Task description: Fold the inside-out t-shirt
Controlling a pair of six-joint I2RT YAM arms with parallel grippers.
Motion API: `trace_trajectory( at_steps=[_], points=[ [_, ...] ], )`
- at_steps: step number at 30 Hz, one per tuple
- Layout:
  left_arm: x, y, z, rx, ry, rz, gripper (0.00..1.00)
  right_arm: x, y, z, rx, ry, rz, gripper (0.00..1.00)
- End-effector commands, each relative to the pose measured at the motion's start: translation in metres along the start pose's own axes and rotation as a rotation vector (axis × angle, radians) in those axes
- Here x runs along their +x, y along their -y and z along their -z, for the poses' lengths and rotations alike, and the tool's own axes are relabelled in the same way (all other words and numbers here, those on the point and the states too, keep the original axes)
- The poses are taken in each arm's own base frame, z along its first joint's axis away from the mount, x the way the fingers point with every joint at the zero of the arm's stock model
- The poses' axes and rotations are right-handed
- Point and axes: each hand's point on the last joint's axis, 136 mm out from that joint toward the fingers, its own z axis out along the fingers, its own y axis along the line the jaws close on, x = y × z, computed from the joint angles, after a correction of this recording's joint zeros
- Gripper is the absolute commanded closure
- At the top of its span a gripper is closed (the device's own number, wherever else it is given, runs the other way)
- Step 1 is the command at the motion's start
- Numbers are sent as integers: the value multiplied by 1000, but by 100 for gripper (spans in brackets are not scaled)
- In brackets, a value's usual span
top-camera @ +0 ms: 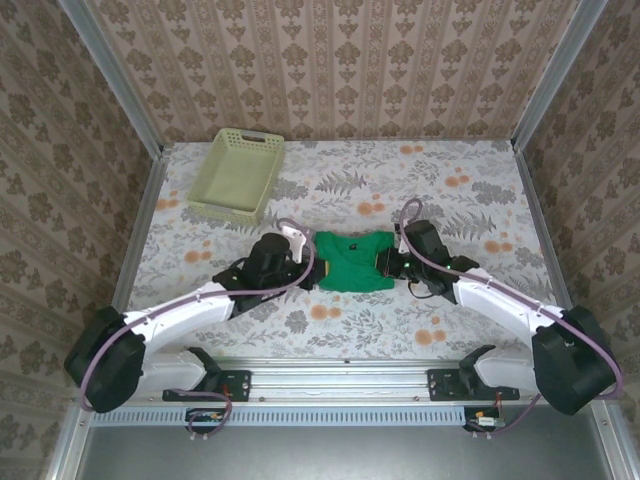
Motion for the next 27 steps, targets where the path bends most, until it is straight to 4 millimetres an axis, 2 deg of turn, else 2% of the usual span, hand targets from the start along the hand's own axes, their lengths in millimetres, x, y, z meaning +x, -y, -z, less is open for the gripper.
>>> trace_trajectory(
  at_steps=[1,6,10,12,17,18,20,23,27],
  points=[
    [-5,-16,-9,-72,1,-22,100,-4,12,-6,60,27,-36,98],
    [-15,-39,-33,-112,-30,15,100,-13,21,-22,153,-20,-54,99],
    [-9,-54,-47,-155,-59,32,99,-11,26,-38,173,-45,-65,98],
    [-3,-63,-52,-188,-81,48,96,-9,32,-42,201,-51,-72,94],
    [10,-85,-53,-281,-131,94,74,-8,38,-44,248,-80,-57,49],
    [11,-87,-50,-304,-137,103,72,-11,38,-41,255,-78,-43,43],
    [5,-90,-37,-356,-114,116,61,-19,38,-29,290,-62,-10,31],
    [-7,-80,-13,-399,-81,106,46,-29,35,-6,322,-38,41,24],
    [-15,-50,8,-395,-54,56,39,-30,23,21,352,-8,113,20]
  ],
)
